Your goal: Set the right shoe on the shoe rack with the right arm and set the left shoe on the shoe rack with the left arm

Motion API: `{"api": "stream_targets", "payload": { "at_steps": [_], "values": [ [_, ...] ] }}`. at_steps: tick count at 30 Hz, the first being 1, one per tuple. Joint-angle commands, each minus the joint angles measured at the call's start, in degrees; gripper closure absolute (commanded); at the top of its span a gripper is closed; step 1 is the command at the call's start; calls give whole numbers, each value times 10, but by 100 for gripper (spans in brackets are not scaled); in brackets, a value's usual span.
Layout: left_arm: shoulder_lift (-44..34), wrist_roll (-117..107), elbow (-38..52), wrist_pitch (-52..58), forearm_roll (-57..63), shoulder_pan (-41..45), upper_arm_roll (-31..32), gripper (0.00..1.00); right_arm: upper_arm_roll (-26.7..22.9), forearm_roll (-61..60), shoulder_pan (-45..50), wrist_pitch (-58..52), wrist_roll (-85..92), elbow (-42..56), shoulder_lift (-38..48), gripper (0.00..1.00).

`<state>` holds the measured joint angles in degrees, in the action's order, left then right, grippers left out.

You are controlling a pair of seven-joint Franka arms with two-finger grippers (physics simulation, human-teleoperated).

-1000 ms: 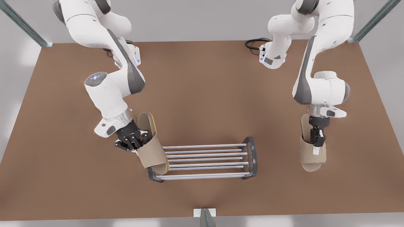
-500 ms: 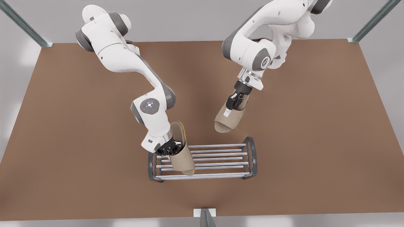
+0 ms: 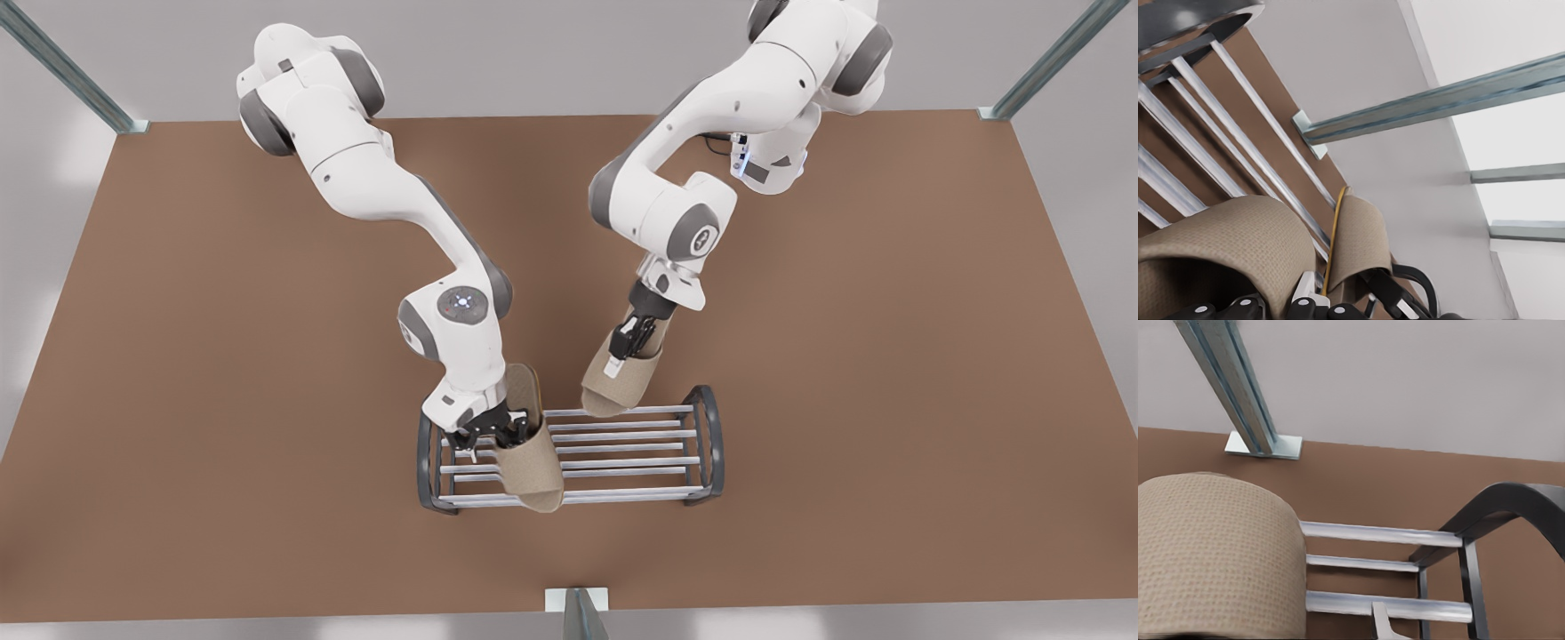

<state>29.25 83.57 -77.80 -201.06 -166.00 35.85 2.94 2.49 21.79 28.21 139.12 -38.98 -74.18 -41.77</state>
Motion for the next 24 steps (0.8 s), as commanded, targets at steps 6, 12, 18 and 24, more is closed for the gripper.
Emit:
{"api": "stream_targets", "payload": {
  "at_steps": [6,12,18,24],
  "values": [
    [35,-30,42,18,-120,15,-32,79,1,-21,-3,10,-64,17,2,0],
    [49,-31,75,39,-116,15,-48,79,3,-25,2,-73,-67,9,57,0],
    [77,-29,82,68,-104,13,-50,21,3,-125,-109,-422,286,14,175,0],
    [77,-29,82,69,-98,-10,-52,0,1,-134,-256,-570,508,9,262,0]
  ]
}}
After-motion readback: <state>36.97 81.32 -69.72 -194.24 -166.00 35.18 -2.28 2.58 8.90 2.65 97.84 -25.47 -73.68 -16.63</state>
